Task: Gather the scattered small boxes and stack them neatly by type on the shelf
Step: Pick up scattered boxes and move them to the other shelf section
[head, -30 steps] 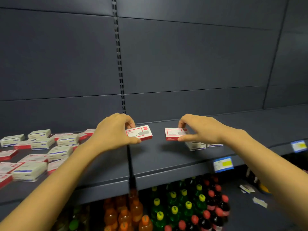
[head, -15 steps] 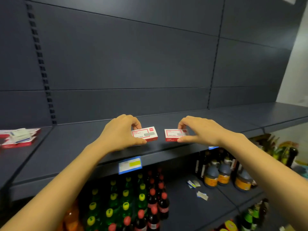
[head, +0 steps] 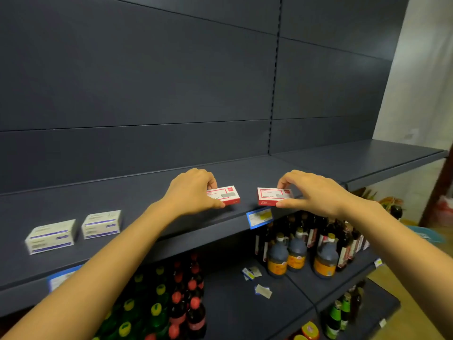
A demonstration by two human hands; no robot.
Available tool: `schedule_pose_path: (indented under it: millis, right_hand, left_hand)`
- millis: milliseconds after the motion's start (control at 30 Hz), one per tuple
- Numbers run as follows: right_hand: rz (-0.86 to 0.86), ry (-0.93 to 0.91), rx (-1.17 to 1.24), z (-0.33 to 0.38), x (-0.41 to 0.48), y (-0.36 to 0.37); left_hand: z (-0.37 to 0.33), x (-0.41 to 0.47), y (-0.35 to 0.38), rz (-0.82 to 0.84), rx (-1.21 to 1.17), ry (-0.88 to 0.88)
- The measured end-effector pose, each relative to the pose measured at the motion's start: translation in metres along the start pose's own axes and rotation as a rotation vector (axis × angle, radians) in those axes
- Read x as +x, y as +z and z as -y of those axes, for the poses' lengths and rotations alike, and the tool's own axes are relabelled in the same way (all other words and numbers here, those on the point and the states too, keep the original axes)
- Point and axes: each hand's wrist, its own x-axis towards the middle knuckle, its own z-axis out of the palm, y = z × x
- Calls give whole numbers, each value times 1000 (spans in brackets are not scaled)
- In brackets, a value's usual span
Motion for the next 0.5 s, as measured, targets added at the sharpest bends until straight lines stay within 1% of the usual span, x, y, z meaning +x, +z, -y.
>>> schedule_pose_path:
  millis: [100,267,333,500]
  right_hand:
    - [7,-5,-23,-26,13,4]
    - [29,-97,-139,-54,41,11]
    - [22,-125,-116,-62,52,16]
    - [39,-189,-52,-73,79,31]
  left_hand:
    - [-9,26,13,25,18,-13]
    - [-21,54,34,72,98,-29]
    - [-22,62,40,103,111,-43]
    - [-20,67,53,170,31,-119]
